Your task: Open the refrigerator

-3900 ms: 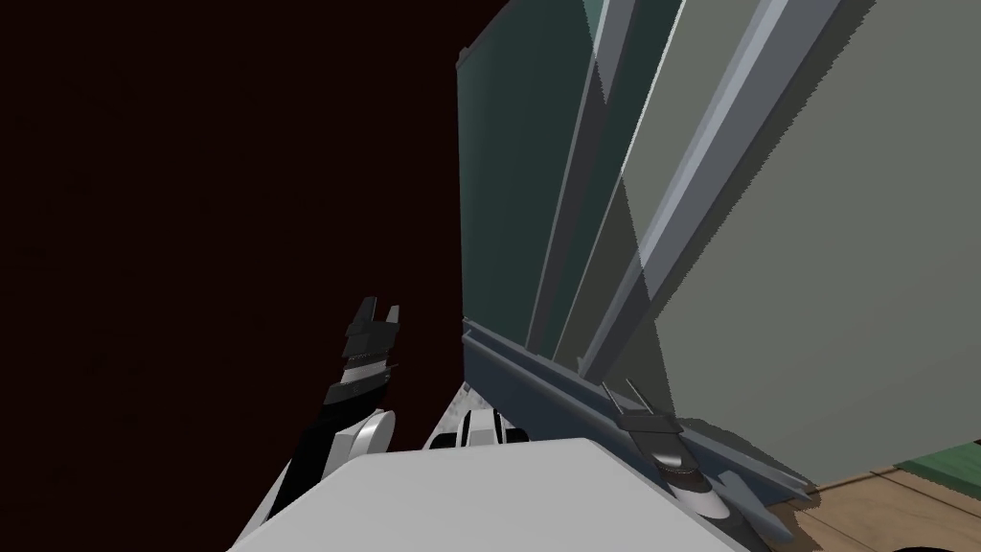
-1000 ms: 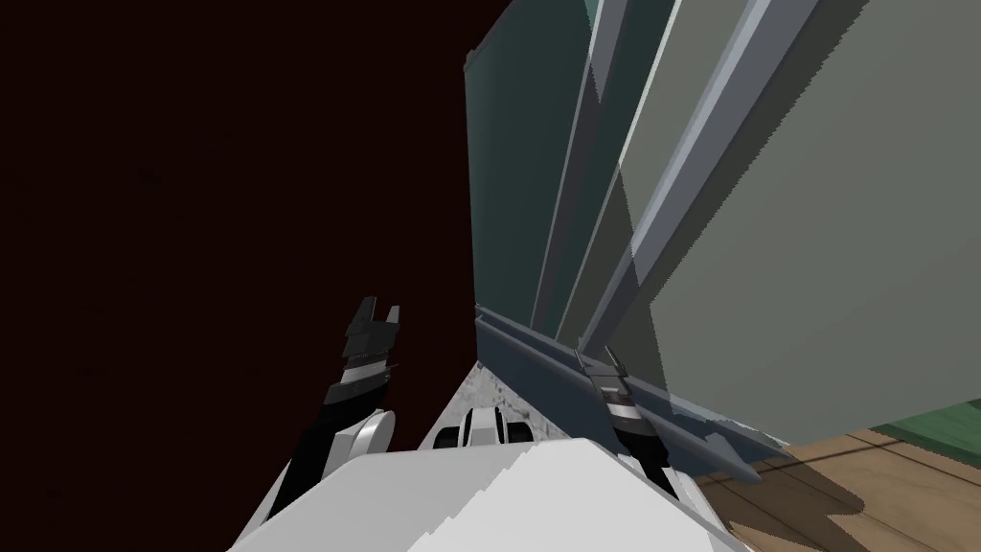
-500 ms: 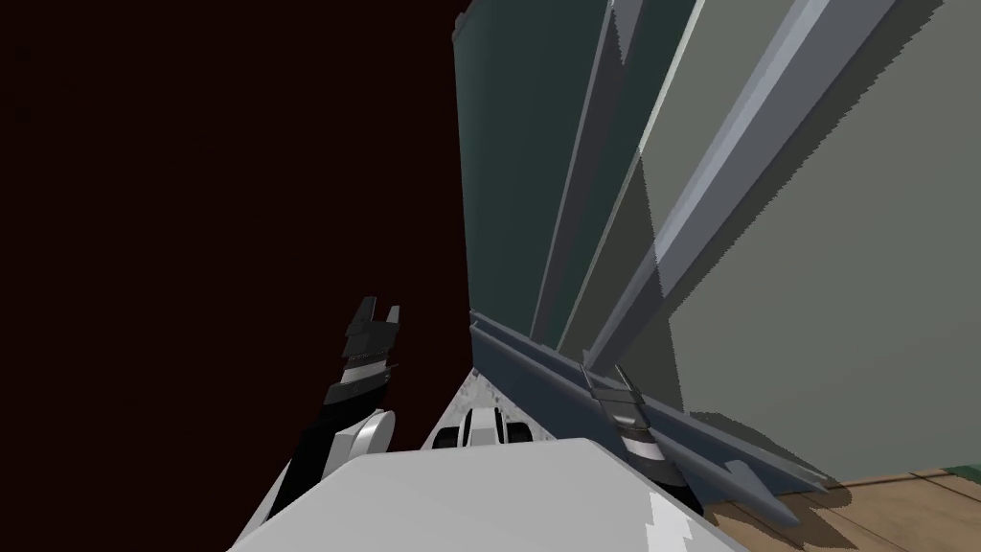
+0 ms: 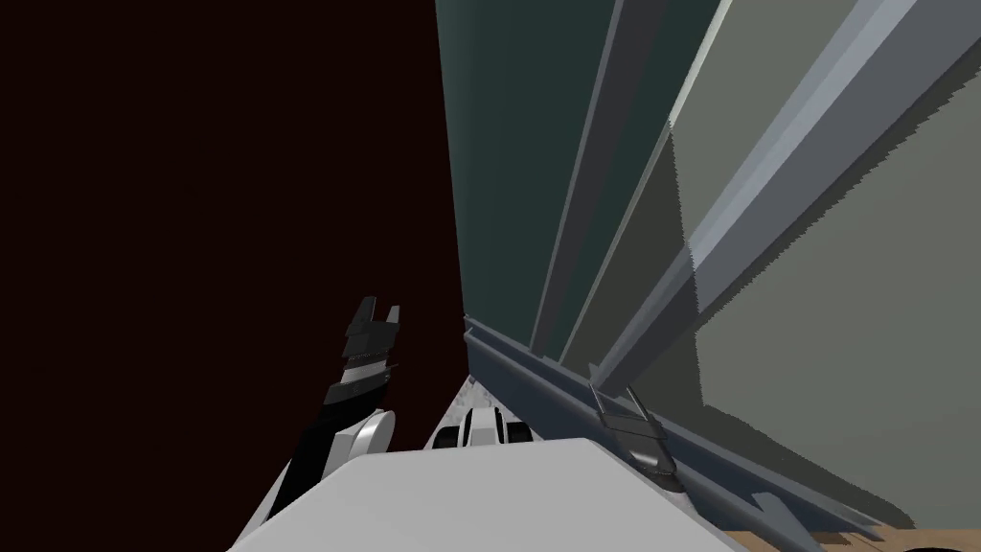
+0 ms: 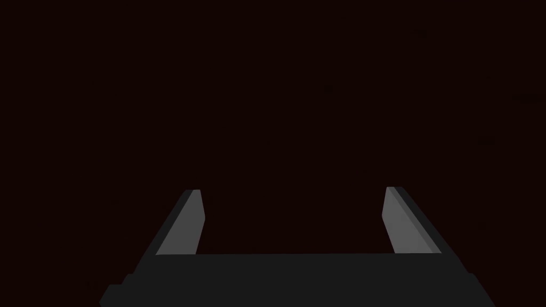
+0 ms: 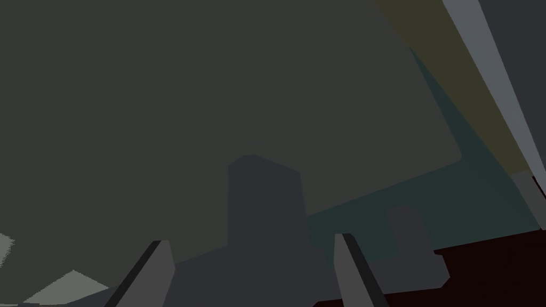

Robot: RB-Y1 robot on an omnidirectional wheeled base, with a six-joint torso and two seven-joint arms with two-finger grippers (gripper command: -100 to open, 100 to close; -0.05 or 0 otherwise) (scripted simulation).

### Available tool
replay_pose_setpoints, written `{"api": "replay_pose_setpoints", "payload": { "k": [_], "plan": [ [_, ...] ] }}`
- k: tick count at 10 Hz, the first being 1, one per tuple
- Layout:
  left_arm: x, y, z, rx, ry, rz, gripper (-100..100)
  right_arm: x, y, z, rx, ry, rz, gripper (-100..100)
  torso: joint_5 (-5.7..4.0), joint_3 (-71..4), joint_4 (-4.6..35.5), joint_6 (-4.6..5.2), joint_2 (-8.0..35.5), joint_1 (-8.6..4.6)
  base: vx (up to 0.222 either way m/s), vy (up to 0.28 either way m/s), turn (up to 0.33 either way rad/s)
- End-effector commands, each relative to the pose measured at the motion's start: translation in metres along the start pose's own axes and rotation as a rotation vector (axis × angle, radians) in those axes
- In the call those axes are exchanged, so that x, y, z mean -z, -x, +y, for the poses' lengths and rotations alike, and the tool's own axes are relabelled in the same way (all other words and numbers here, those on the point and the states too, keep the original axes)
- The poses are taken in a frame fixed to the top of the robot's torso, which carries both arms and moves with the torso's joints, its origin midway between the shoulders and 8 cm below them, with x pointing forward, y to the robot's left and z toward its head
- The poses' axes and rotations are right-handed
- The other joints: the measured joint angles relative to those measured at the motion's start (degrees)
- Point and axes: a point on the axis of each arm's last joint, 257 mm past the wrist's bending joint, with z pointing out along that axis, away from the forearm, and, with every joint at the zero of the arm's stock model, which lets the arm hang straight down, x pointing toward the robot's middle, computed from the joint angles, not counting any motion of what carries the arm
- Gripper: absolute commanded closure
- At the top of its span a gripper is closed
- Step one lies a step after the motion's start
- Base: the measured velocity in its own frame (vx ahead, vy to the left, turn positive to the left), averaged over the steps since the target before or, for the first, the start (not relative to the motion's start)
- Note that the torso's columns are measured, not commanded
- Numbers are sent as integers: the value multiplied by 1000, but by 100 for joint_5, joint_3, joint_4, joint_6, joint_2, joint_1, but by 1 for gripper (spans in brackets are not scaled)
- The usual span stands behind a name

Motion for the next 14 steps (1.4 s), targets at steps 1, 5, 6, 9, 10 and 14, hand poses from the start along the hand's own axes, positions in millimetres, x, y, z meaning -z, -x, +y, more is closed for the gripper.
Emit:
{"api": "replay_pose_setpoints", "payload": {
  "k": [1, 5, 6, 9, 10, 14],
  "plan": [
    [0, 0, 0, 0, 0, 0, 0, 10, 4, -3, -3, 3, -1, 100, 4, 4, 3, 9, 7, 3, 40, 2, -25],
    [0, 0, 0, 0, 0, 0, 0, -34, 41, 36, -116, 160, -213, 100, 23, 48, 38, 41, 95, -10, -214, -59, -200],
    [0, 0, 0, 0, 0, 0, 0, -34, 41, 36, -116, 160, -213, 100, 31, 25, 38, 37, 62, -14, -149, -32, -108],
    [0, 0, 0, 0, 0, 0, 0, -52, 64, 59, -172, 267, -328, 100, 49, -20, 38, 9, 6, 16, -140, -46, -175],
    [0, 0, 0, 0, 0, 0, 0, -57, 72, 66, -189, 304, -365, 100, 46, -5, 44, 9, 27, 18, -168, -65, -198],
    [0, 0, 0, 1, -1, 0, 0, -54, 55, 65, -178, 324, -334, 100, 37, -3, 37, -5, 22, 6, -161, -86, 142]
  ]
}}
